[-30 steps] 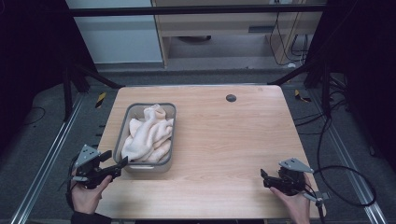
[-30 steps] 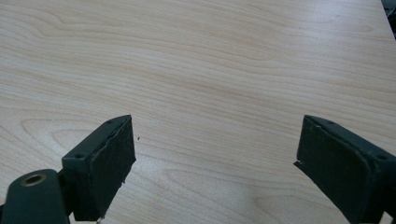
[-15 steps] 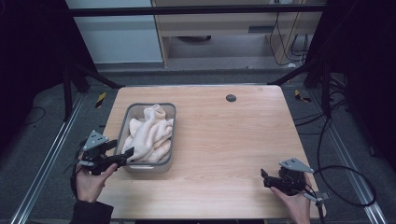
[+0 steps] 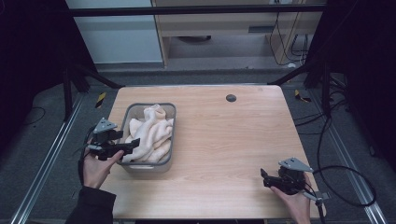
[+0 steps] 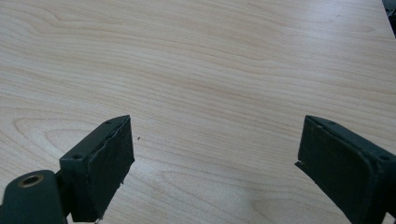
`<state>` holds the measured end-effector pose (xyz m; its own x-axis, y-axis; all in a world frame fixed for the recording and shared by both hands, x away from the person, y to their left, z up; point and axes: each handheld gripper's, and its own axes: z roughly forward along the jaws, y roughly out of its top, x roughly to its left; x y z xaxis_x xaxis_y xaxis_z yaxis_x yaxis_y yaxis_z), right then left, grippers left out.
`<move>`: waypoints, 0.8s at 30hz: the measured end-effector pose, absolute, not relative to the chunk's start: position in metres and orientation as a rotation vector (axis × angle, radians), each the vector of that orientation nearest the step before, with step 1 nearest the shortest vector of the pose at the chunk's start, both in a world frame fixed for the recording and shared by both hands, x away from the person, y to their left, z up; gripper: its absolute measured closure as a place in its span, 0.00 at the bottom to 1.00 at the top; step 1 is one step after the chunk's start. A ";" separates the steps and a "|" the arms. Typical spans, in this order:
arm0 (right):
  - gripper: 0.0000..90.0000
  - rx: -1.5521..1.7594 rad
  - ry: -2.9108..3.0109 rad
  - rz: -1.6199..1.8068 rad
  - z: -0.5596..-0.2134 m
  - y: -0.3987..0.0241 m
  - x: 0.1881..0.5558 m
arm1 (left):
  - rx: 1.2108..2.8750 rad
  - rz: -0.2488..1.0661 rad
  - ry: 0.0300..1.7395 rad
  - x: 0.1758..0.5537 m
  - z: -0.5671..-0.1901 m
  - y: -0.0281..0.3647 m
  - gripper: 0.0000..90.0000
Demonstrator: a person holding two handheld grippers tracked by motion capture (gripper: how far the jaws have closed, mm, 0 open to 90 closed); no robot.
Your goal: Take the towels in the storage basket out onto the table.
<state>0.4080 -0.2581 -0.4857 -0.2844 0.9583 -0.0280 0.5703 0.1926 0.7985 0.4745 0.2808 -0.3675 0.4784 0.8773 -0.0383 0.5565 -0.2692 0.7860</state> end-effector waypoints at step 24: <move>0.11 1.416 1.960 0.925 -0.488 -0.257 0.411 | 2.119 0.458 1.228 0.526 -0.375 0.265 0.23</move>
